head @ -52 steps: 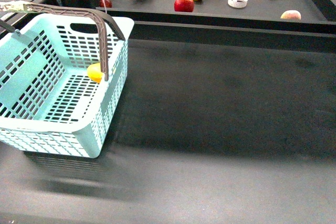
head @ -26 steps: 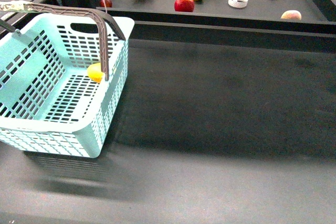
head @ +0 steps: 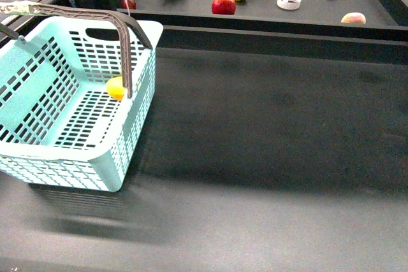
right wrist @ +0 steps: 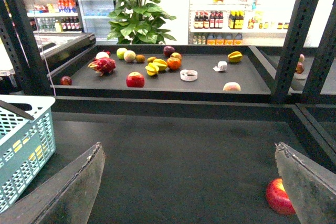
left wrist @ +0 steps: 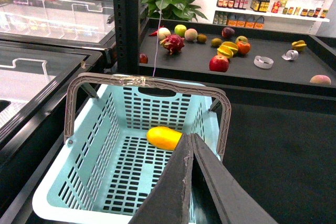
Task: Pick mango with right arm and hold basket with left
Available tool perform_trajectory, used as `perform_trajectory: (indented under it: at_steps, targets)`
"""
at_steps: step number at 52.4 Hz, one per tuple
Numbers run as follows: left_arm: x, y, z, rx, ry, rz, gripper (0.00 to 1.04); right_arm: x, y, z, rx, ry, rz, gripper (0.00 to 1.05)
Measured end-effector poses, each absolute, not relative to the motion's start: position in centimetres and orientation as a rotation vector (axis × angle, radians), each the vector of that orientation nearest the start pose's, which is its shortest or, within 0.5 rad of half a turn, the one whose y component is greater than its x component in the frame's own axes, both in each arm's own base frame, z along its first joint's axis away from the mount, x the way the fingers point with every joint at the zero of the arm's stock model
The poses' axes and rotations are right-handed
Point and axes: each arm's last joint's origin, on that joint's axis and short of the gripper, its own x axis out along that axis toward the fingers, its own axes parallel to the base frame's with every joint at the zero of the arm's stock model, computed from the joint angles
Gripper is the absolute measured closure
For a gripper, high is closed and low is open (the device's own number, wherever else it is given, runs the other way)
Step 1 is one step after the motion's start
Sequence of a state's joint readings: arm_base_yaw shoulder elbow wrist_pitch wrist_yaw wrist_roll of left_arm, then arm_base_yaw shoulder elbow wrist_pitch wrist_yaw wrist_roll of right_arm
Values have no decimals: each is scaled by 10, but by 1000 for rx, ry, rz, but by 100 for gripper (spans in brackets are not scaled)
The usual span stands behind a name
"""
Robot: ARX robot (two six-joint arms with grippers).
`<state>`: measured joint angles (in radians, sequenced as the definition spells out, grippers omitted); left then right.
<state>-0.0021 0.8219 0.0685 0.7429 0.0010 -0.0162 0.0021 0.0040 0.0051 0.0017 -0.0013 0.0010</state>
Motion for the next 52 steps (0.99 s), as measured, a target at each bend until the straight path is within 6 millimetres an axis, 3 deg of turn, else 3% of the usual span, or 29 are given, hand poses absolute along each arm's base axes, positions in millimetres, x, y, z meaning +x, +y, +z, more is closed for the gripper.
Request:
perform_trajectory:
  at_steps: [6,52]
  targets:
    - [148,0,163,-15,14,-2,101,98,0,165,1,-3,3,8]
    - [114,0,174,-8,-24,-2,101,98,0,165,1,-2,3,8]
